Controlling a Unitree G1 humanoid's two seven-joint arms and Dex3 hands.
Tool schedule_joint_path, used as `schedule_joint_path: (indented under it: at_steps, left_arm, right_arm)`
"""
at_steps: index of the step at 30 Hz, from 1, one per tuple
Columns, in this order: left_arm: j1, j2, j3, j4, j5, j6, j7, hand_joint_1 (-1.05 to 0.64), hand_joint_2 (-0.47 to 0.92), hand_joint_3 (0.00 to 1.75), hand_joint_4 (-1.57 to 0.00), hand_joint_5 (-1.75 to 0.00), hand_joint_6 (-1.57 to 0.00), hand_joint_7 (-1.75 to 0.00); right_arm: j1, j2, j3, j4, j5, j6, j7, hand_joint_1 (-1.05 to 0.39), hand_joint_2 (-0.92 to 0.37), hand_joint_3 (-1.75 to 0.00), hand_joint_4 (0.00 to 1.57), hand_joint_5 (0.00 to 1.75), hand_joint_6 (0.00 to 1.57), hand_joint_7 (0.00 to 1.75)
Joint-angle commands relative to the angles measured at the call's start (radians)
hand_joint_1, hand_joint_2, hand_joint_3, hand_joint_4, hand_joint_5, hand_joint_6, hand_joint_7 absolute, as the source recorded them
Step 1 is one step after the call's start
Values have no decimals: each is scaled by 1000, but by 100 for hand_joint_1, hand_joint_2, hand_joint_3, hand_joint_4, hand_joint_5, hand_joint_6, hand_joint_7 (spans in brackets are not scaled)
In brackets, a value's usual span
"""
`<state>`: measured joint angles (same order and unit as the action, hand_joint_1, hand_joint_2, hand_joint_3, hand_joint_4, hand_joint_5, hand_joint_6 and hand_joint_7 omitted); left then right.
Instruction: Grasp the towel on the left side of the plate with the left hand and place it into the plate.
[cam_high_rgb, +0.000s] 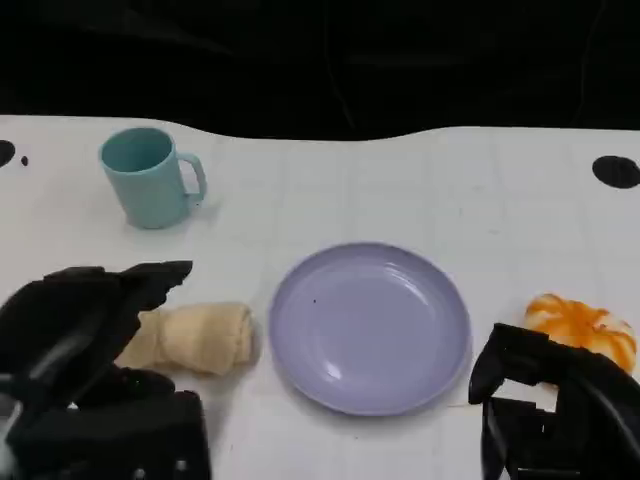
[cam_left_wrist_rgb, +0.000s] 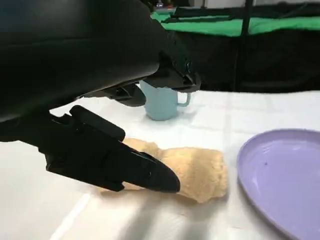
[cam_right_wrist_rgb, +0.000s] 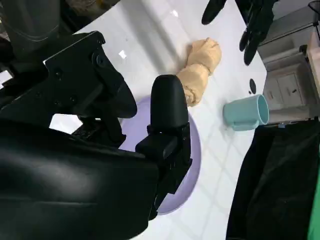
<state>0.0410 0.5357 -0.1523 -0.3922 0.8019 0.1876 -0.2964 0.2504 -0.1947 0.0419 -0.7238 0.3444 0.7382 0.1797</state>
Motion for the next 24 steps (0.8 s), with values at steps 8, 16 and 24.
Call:
schedule_joint_path:
  at_steps: [8,16,24]
  left_arm:
    - [-169,-29,-140,249,150,58,-59,-60,88,0,-33,-11,-31,0]
    - [-254,-65,-199,480,158,41,21,-56,88,0,-40,-9,-33,-1]
    - [-322,-93,-216,735,77,-84,181,-38,92,11,-68,-19,-47,-5]
  right_arm:
    - [9,-11,-4,-17,1,-3,0,-2,-52,-141,80,175,60,172]
    - [23,-12,-4,-34,4,-1,0,-3,-52,-141,80,175,60,172]
    - [23,-10,-2,-46,5,17,-9,-1,-53,-140,80,175,60,172]
